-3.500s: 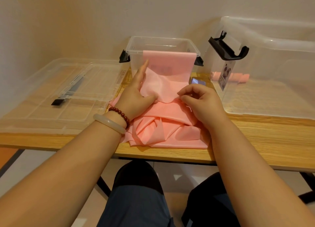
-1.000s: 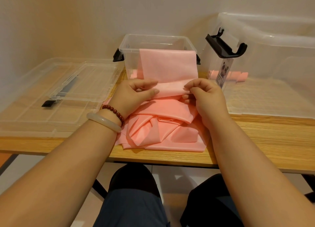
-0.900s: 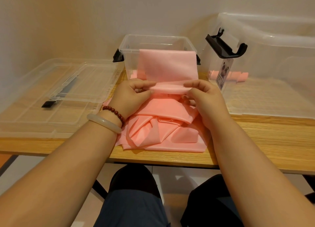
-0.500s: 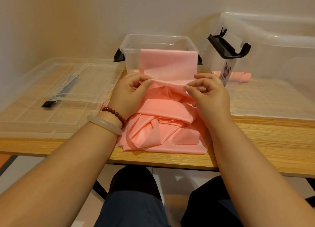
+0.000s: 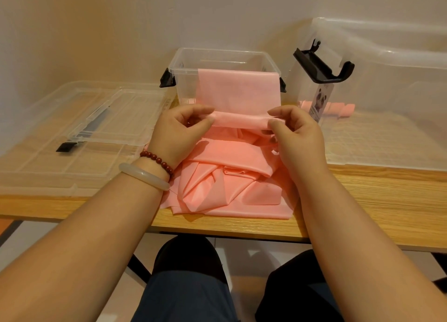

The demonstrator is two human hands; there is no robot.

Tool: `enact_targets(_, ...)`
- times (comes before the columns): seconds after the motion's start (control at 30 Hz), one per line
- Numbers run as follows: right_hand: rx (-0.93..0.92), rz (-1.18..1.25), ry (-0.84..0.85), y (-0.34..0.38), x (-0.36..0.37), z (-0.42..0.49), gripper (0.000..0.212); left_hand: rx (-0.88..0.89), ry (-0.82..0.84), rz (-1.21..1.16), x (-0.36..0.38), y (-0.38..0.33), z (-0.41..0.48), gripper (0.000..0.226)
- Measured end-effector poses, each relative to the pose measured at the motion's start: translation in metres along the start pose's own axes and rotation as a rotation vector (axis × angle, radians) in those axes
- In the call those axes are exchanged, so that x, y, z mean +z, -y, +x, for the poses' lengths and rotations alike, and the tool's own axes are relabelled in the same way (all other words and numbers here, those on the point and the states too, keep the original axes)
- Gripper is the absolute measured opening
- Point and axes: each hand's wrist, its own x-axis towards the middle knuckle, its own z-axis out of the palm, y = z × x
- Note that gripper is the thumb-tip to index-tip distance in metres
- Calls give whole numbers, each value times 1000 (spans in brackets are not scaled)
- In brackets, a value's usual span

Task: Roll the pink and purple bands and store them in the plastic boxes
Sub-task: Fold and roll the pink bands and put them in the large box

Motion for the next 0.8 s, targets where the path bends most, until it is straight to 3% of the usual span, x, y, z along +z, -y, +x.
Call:
enact_targets(0.1, -14, 13, -27, 0, -1, 1, 15, 59, -38, 71, -1, 2, 3, 21)
enact_targets(0.23, 16, 44, -48, 0, -1, 2, 13, 69, -100, 120, -1, 6, 5, 5)
enact_targets(0.37, 19, 56, -46, 0, -1, 4, 11, 131, -88, 121, -1, 7, 7, 4)
enact_targets(0.53, -24, 24, -41, 1, -3, 1, 20, 106, -67, 92, -2, 7, 6, 13)
enact_targets(0.7, 20, 40, -24, -2, -3, 3, 11, 100, -77, 80, -2, 3, 4, 11)
enact_targets(0.8, 18, -8, 22, -4, -4, 5, 22, 59, -81, 88, -2, 2, 4, 11)
